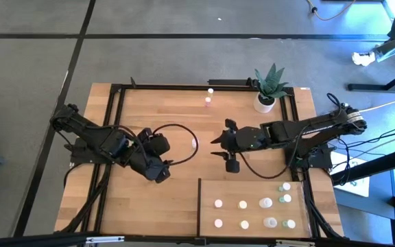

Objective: Pick and place medicine bottles onto shelf by color
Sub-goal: Put the transparent pill bottle on the shelf aligned with the other transparent pill bottle

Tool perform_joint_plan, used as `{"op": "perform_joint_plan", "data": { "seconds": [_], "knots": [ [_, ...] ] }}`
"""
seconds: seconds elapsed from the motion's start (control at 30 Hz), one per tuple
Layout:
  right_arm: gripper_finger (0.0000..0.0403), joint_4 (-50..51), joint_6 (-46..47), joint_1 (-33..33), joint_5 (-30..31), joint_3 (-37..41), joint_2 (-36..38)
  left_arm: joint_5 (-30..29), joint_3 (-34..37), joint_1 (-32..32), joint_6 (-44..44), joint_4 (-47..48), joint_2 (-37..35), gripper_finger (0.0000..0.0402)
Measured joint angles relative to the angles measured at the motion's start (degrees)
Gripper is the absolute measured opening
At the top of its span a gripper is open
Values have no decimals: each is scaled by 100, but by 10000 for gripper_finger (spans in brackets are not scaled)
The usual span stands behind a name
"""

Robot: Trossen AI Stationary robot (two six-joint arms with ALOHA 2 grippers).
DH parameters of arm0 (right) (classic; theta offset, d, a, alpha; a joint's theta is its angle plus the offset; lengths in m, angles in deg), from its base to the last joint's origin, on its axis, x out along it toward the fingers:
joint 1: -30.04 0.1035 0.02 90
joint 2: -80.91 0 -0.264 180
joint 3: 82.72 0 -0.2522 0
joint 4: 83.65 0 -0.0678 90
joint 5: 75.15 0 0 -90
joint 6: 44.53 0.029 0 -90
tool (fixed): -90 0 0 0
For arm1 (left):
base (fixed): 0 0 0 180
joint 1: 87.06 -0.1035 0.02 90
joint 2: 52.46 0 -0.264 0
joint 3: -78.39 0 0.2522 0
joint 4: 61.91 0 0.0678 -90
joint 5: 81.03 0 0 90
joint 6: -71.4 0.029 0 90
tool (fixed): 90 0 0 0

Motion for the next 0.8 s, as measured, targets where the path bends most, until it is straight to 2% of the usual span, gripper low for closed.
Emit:
{"op": "perform_joint_plan", "data": {
  "seconds": [0.33, 0.5, 0.8],
  "knots": [
    [252, -275, 130, -186, -77, -6, -288, 2, 0, 2, -1, 0, 2, 279],
    [257, -283, 6, -422, -546, -7, -749, 4, 0, 2, 0, 0, 2, 279],
    [257, -863, -182, -984, -653, -4, -1833, 7, 0, 2, -14, -2, 2, 279]
  ]
}}
